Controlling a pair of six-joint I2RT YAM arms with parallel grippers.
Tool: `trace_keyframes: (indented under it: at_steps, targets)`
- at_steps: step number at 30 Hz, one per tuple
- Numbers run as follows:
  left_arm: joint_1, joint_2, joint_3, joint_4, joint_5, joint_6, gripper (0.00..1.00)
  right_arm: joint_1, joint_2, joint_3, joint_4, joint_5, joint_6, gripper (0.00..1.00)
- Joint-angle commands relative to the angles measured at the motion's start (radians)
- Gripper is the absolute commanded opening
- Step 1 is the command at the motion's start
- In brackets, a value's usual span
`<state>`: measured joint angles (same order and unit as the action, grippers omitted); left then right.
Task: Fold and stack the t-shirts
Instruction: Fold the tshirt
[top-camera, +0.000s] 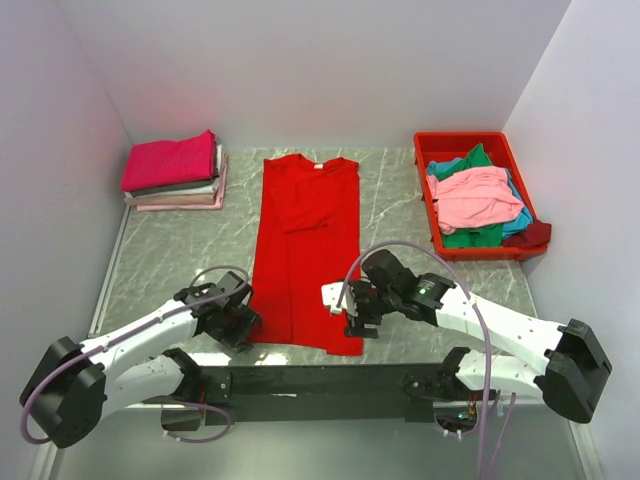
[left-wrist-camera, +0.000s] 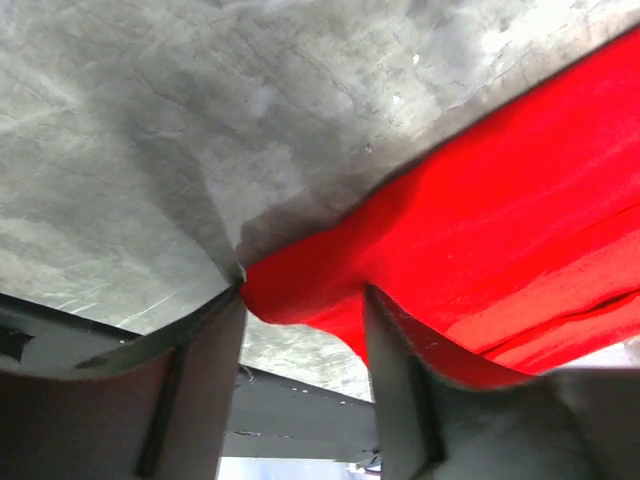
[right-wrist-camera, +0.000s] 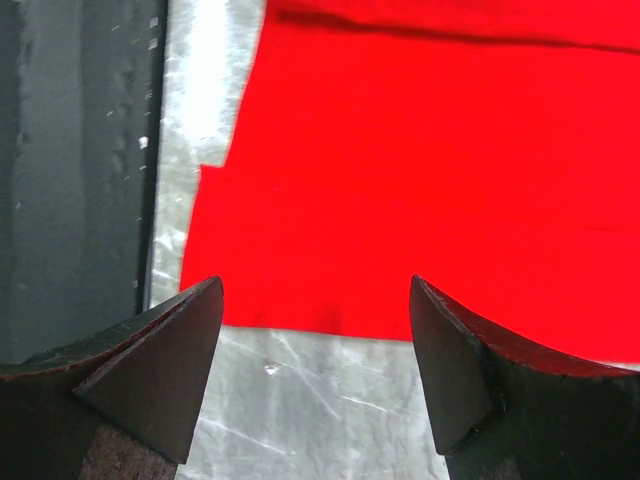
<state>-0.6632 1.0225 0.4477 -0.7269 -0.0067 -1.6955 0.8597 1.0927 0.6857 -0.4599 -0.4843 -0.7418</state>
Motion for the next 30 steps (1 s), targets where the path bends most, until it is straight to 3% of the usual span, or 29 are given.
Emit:
trace_keyframes:
  at_steps: [1,5,6,12,21,30]
  targets:
    - [-0.004,0.063,-0.029,0.050,-0.082,-0.059,0.54,0.031,-0.016,-0.012,0.010,-0.007,-0.033,0.81]
    - [-0.006,0.088,-0.032,0.075,-0.085,-0.047,0.32,0.073,-0.024,-0.032,-0.012,-0.008,-0.094,0.81]
    - [-0.004,0.085,-0.033,0.078,-0.088,-0.040,0.22,0.091,-0.024,-0.044,-0.020,-0.013,-0.111,0.81]
    - [-0.004,0.007,-0.032,0.096,-0.098,-0.009,0.03,0.260,0.024,-0.078,-0.007,0.080,-0.154,0.81]
    - [-0.004,-0.062,-0.023,0.107,-0.084,0.022,0.00,0.383,0.185,-0.072,0.087,0.253,-0.068,0.78]
    - [-0.004,-0.070,-0.026,0.129,-0.070,0.053,0.00,0.381,0.259,-0.069,0.093,0.312,-0.024,0.57]
